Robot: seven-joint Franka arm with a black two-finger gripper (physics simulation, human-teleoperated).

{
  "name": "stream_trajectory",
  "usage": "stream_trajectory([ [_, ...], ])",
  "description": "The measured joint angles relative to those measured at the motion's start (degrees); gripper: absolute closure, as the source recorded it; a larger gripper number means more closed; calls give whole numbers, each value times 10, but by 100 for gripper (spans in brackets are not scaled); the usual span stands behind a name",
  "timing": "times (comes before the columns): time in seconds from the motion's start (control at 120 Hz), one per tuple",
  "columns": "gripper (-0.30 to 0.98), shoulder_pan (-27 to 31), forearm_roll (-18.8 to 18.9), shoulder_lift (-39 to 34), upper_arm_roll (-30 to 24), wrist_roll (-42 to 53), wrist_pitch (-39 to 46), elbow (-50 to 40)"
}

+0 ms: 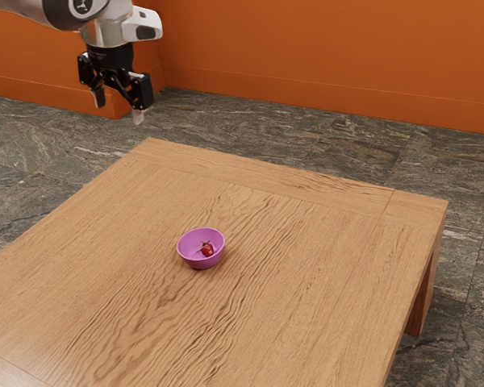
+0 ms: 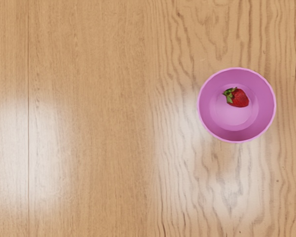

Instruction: Take strawberry from the bowl

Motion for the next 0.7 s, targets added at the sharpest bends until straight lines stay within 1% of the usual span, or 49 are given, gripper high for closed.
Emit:
stream_trajectory([
  [0.308, 0, -4, -1, -10, 1, -2, -3, 1],
  [0.425, 0, -39, 0, -12, 38, 18, -14, 0],
  [0.467, 0, -47, -1, 9, 47, 26, -13, 0],
  [0.5, 0, -42, -7, 44, 52, 33, -7, 0],
  [0.583, 0, 19, -24, 127, 58, 53, 35, -7],
  [0.7, 0, 58, -34, 161, 61, 77, 117, -93],
])
